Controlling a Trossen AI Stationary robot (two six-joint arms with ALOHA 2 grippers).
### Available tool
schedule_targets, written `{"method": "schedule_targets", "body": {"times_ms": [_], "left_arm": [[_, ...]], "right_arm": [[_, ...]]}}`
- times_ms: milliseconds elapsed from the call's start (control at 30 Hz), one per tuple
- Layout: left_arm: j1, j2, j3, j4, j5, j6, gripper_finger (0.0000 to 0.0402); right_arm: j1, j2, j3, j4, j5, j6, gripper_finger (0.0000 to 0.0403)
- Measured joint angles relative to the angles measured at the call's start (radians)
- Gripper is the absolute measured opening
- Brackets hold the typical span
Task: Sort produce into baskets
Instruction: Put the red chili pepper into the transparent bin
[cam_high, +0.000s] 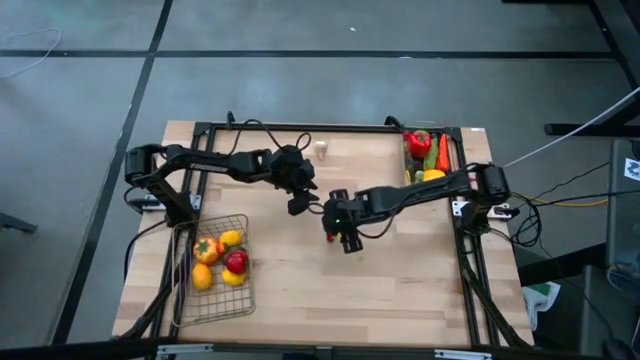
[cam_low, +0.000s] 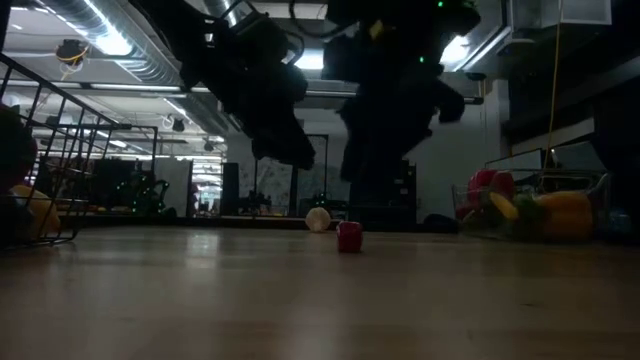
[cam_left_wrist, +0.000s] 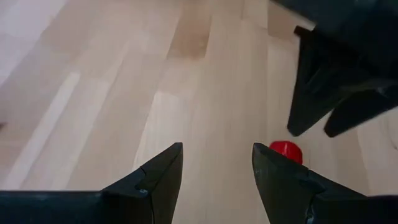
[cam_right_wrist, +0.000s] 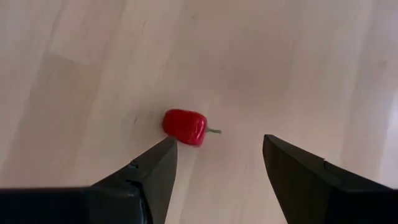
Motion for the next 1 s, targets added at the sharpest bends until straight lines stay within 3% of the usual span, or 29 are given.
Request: {"method": "schedule_targets", "body": {"times_ms": [267, 700, 1000], "left_arm": [[0.0, 0.0, 0.0, -0.028, 0.0, 0.028, 0.0189], [0.0, 0.0, 0.0, -0.043, 0.0, 0.027, 0.0189], [0.0, 0.0, 0.0, -0.042, 0.0, 0.026, 0.0189]], "right_arm": [[0.0, 0.083, 0.0, 0.056, -0.106, -0.14, 0.0237], [0.0, 0.127, 0.002, 0.117, -0.127, -0.318, 0.0237], [-0.001, 0.145, 0.0, 0.106, -0.123, -0.322, 0.0237]]}}
